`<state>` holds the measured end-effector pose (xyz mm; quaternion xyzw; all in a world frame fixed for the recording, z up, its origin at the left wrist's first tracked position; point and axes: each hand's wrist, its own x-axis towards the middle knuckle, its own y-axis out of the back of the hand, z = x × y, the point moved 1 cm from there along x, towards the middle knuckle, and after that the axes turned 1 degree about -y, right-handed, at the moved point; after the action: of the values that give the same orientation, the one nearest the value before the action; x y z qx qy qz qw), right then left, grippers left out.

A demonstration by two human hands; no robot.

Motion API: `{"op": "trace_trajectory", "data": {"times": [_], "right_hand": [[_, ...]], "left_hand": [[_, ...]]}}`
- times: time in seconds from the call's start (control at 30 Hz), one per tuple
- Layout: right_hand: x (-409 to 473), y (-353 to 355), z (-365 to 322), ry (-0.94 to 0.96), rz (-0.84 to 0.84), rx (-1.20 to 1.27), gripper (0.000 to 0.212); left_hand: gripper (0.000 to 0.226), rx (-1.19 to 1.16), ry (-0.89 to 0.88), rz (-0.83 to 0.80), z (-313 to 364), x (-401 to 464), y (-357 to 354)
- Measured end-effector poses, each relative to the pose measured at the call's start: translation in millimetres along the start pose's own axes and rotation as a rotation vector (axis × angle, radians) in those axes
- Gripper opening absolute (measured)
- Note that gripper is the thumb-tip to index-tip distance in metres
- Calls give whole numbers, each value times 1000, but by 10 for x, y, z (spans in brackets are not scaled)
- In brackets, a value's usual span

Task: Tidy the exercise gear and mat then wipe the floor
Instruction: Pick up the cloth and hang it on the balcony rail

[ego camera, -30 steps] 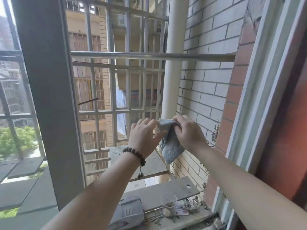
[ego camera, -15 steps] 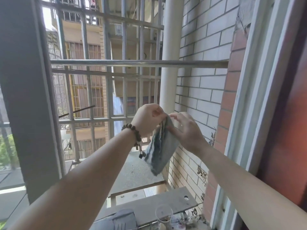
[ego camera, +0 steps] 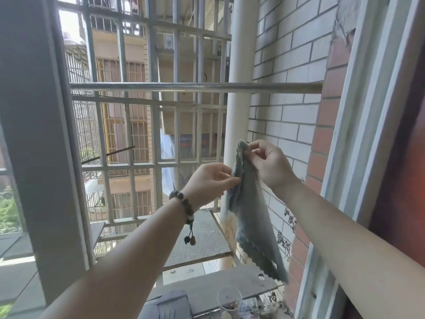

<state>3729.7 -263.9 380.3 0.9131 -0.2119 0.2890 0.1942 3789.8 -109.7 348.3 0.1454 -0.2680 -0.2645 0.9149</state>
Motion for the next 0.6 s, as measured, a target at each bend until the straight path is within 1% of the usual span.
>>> {"op": "trace_trajectory", "data": {"times": [0.1, 0.17, 0.23, 0.33, 0.4, 0.47, 0.53, 0.6], "right_hand": [[39, 41, 31, 1, 22, -25, 15], [55, 83, 71, -12, 61, -27, 14], [50, 114, 117, -48, 103, -7, 12], [-3, 101, 148, -143, 112, 79, 14], [-49, 65, 124, -217, 51, 203, 18], [-87, 43, 92, -271, -63, 326, 28], [-109, 33, 73, -268, -181, 382, 40], [-112, 11, 52, -223, -241, 361, 45]], "left_hand": [[6, -92, 7, 65, 18, -4, 1], [7, -180, 47, 90, 71, 11, 39], [10, -264, 97, 70, 130, 31, 79], [11, -295, 105, 33, 203, 91, 110], [15, -300, 111, 18, 262, 118, 107], [18, -287, 120, 32, 305, 132, 99], [23, -276, 119, 52, 330, 121, 88], [22, -272, 109, 50, 332, 108, 76]]}}
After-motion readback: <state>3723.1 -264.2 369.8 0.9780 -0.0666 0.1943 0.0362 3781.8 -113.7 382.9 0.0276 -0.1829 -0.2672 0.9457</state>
